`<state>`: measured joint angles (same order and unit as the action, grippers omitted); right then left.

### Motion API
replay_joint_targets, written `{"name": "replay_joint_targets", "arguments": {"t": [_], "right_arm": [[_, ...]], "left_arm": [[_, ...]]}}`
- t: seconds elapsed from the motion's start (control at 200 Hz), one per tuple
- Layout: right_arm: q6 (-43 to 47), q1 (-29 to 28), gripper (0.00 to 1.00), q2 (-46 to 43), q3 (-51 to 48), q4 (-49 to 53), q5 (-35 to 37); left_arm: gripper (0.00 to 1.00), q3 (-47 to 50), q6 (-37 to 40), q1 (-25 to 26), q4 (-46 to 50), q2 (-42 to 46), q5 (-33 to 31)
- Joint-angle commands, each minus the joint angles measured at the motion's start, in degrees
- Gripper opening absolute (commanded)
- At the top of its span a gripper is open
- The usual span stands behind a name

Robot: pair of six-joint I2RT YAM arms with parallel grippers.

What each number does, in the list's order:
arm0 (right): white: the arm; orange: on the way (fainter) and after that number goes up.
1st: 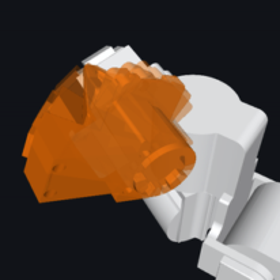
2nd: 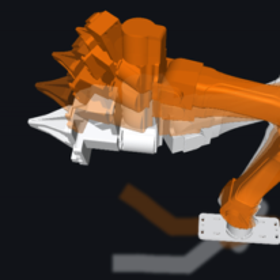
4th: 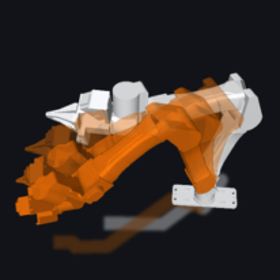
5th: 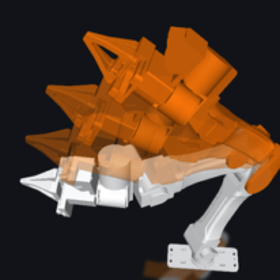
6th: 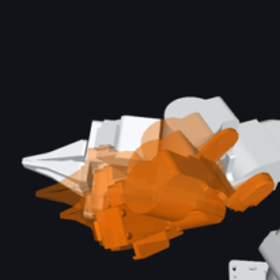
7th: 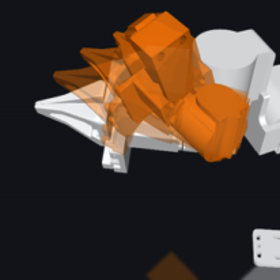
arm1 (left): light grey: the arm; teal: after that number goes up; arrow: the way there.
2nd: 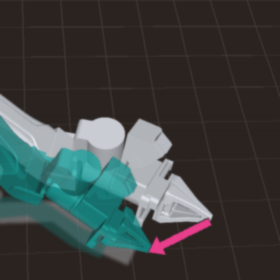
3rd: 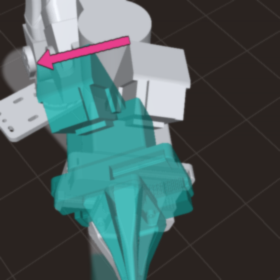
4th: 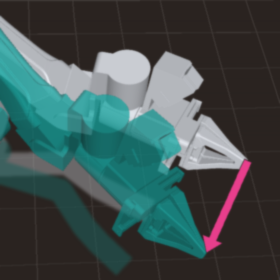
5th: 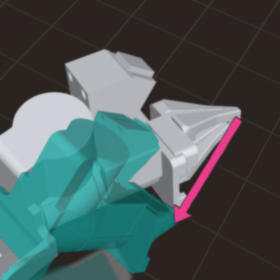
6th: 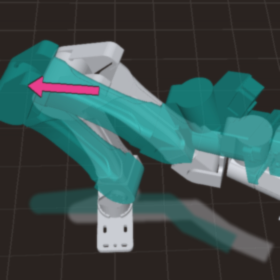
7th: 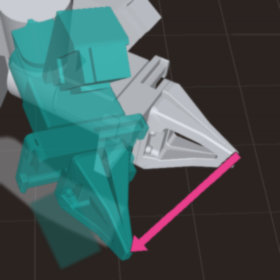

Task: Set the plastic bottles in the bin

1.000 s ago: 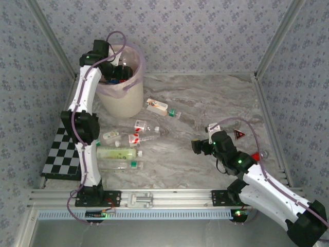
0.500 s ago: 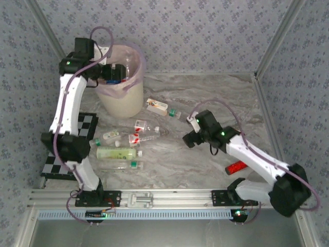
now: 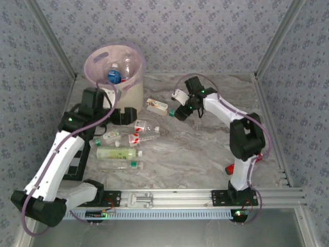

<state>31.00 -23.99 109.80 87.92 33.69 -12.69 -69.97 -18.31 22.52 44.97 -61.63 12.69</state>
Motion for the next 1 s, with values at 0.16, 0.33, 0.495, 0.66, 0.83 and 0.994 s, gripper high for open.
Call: {"name": "replay_joint_targets", "arguments": {"t": [0.16,0.33,0.495,0.66,0.83,0.994], "right_arm": [[1.1,0.2,0.94,12.8,12.3,4.8,-6.9],[-1.1,-0.2,0.92,16.5,13.7,3.5,-10.9],[-1.7,-0.5,0.86,20.3,18.6,8.8,-10.3],[-2.5,-0.1,0.61,20.1,18.4,10.2,-11.4],[-2.0,0.2,0.41,16.9,15.9,10.3,-11.1],[-3.3,1.4,0.33,10.3,11.3,8.6,-9.9]], "left_arm": [[0.96,12.4,-13.9,6.8,-10.3,8.0,1.4],[0.95,15.6,-16.5,7.6,-12.0,9.8,0.3],[0.95,14.4,-15.4,8.1,-10.0,10.0,-0.3],[0.94,14.4,-15.5,8.0,-10.6,10.0,-0.4],[0.95,14.3,-16.1,8.1,-11.6,9.3,0.1],[0.95,12.3,-15.9,8.3,-12.0,7.9,1.0]]}}
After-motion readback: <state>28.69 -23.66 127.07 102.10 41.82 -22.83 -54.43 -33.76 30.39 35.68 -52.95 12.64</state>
